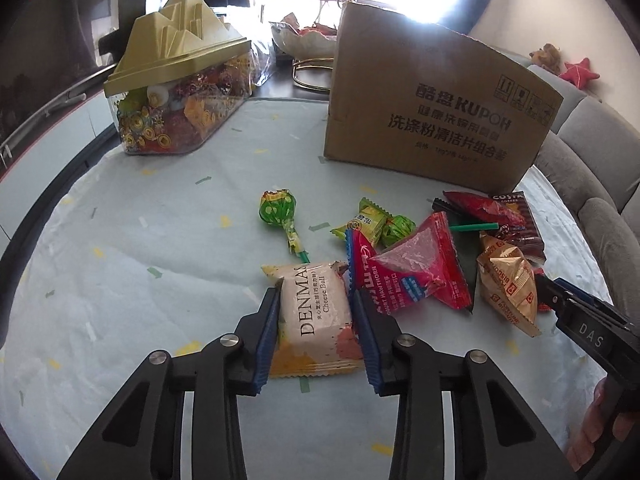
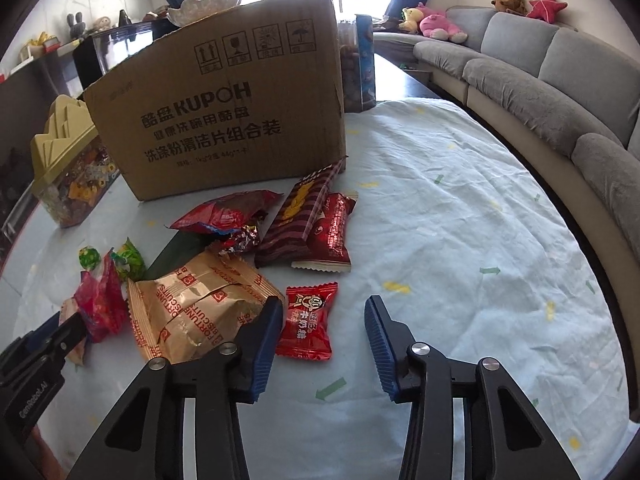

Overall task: Organize snacks
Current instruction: 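Grasp the white DENMAS cheese-ball pack with the left gripper while the right grasps a small red packet, then carry both packets into the cardboard box and open both grippers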

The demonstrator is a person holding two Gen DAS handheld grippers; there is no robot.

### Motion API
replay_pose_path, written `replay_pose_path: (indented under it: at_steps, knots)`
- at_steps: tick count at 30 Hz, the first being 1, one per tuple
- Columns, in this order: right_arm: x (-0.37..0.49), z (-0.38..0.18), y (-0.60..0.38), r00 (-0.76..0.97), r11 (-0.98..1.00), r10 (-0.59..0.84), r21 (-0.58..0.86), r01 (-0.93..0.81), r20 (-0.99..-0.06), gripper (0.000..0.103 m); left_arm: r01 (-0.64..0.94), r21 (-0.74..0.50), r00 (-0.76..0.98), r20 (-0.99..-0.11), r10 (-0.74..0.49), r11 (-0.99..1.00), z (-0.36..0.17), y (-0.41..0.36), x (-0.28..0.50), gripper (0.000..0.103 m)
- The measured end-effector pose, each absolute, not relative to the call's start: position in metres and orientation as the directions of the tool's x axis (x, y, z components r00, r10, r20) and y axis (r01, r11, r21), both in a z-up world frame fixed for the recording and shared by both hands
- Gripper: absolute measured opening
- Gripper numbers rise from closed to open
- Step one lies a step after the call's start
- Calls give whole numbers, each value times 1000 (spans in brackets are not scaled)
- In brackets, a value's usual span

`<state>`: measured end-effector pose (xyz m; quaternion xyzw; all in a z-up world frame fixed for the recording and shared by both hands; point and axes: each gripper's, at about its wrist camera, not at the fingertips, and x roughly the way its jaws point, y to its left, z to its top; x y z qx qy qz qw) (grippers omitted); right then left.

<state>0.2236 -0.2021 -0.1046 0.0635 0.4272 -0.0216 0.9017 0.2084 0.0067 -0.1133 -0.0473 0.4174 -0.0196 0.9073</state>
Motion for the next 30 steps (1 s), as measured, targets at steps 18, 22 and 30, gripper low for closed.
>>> replay_pose_path:
  at_steps: [18,22,30]
  knots:
    - [205,-85,-197,667,993,43,102,50,-744,23,-6,-114,693,-717,-78,993,-88,5,183,32]
    - [195,-72,-195,683,991,73,127,29,-727,23,7,-137,698,-709,-102,991,-78,5,176,32]
    - [178,-42,-184,713,984,153,172,-45,-684,23,75,-123,744,-654,-138,990,-44,-3,167,32]
